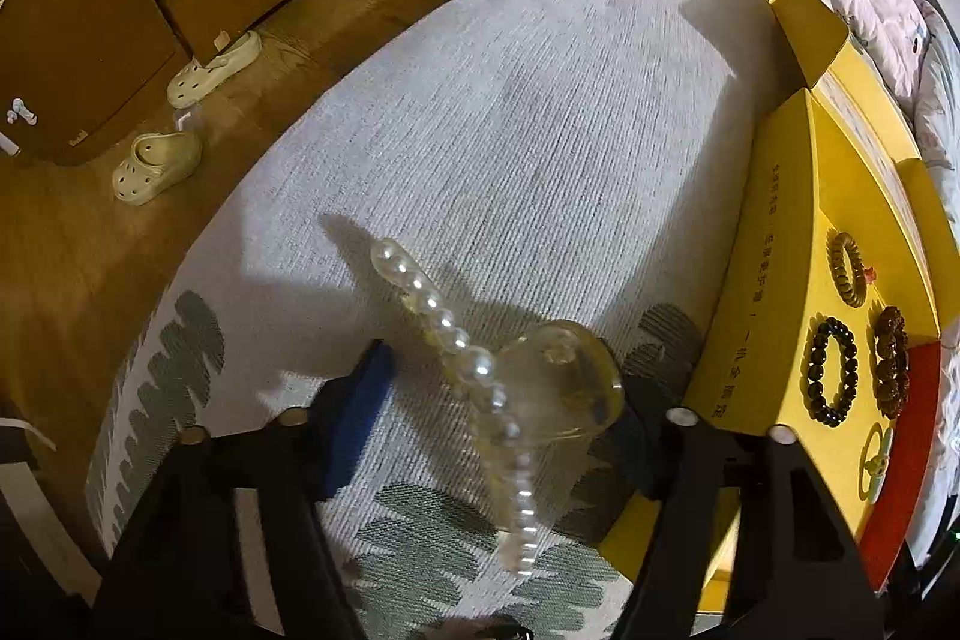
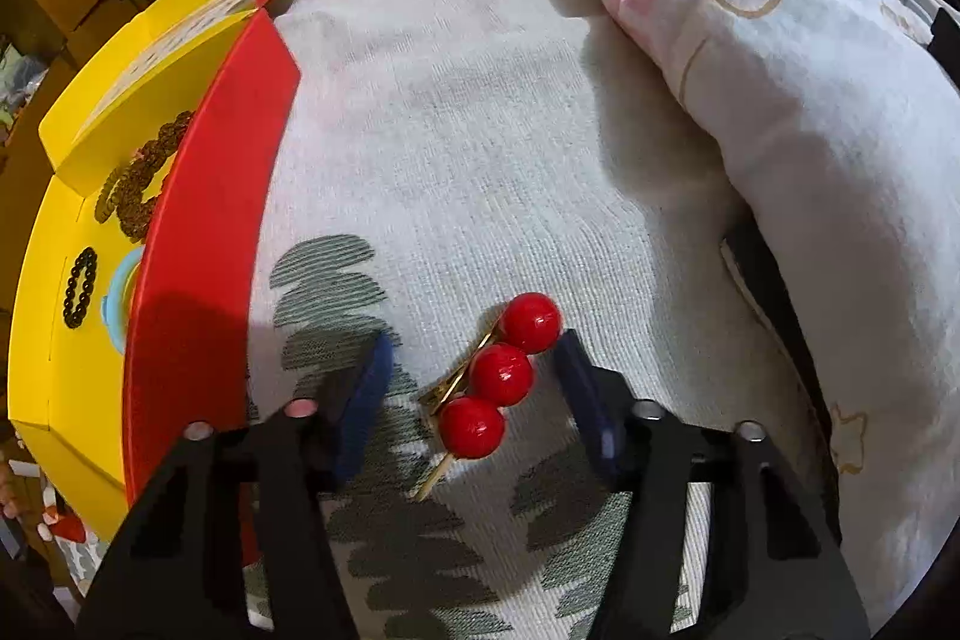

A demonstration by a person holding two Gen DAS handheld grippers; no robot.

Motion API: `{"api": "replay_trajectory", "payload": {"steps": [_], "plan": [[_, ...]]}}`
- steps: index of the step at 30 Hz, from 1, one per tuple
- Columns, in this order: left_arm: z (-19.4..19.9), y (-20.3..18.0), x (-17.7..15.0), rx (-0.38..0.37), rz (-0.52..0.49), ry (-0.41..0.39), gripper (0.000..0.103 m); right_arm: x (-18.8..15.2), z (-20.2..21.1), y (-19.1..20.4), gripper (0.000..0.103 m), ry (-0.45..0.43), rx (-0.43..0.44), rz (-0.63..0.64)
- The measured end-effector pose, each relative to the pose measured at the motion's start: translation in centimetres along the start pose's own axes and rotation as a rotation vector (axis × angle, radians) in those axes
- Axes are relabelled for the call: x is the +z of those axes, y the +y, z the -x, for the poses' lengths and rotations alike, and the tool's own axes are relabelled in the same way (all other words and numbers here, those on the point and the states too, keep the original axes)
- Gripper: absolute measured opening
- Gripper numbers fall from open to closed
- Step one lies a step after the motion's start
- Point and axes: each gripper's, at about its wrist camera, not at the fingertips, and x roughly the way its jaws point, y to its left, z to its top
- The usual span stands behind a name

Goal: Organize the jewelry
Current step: 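Move the left tool to the pearl hair clip while the right tool reaches the red hairpin, then grasp the pearl hair clip with the left tool while the right tool grasps the red hairpin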

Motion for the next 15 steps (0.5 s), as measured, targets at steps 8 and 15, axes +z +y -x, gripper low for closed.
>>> {"api": "replay_trajectory", "payload": {"steps": [8,15], "plan": [[0.35,0.23,-0.12,-0.036,-0.008,-0.003,0.042,-0.15,0.37,0.13,0.028,0.006,0.017,0.008],[0.96,0.48,0.02,-0.066,-0.009,-0.014,0.041,-0.15,0.74,-0.29,0.022,0.005,0.029,-0.006]]}}
